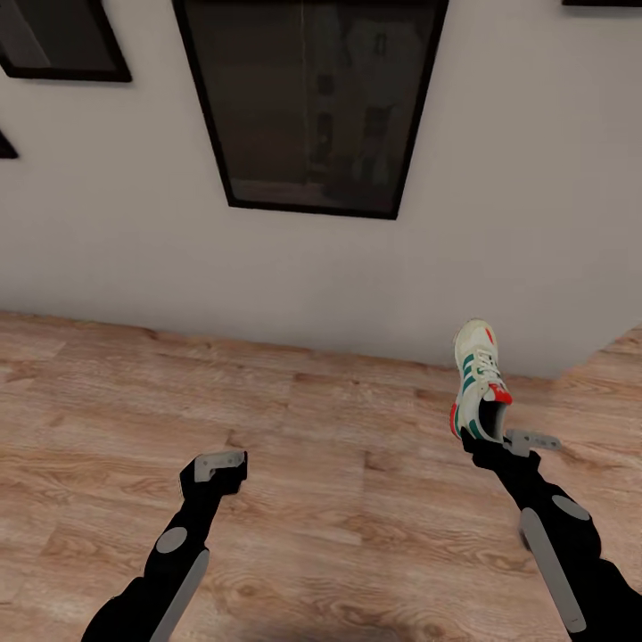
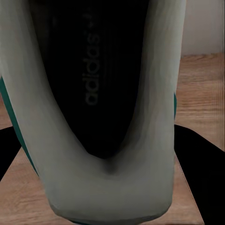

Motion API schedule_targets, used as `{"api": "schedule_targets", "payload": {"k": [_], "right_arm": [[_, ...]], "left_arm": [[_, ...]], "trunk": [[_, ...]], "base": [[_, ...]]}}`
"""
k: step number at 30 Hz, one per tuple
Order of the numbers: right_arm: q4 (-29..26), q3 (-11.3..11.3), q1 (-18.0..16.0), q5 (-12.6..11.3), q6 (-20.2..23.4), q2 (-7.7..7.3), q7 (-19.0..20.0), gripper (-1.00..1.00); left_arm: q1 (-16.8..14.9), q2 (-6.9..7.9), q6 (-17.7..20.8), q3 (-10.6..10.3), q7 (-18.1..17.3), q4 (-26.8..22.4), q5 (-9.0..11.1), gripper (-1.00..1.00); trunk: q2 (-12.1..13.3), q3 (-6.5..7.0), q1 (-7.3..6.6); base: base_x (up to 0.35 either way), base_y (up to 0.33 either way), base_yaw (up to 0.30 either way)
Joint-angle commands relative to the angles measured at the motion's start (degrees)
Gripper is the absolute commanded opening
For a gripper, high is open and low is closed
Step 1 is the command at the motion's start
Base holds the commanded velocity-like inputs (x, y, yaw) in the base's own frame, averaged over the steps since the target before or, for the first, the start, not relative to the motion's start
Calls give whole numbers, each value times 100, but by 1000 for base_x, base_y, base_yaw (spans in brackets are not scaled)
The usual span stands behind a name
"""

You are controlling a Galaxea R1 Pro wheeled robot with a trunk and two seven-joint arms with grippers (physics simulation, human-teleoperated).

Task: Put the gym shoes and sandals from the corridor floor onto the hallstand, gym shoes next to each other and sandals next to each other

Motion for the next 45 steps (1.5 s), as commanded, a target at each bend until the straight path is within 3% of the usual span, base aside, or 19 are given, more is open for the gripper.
{"api": "schedule_targets", "payload": {"k": [1,17,33,45], "right_arm": [[-9,6,-4,-57,26,-2,-46,-100],[-9,6,-4,-57,26,-3,-46,-100],[-9,6,-4,-57,25,-3,-46,-100],[-9,6,-6,-57,28,-3,-46,-100]], "left_arm": [[-3,8,20,-19,47,-10,42,100],[-3,9,20,-20,43,-10,42,100],[-3,8,20,-19,43,-10,42,100],[-3,7,20,-19,39,-10,42,100]], "trunk": [[-2,3,0],[-2,110,0],[-2,216,0],[-2,296,0]], "base": [[0,0,-237],[34,9,-237],[134,198,-237],[33,28,-237]]}}
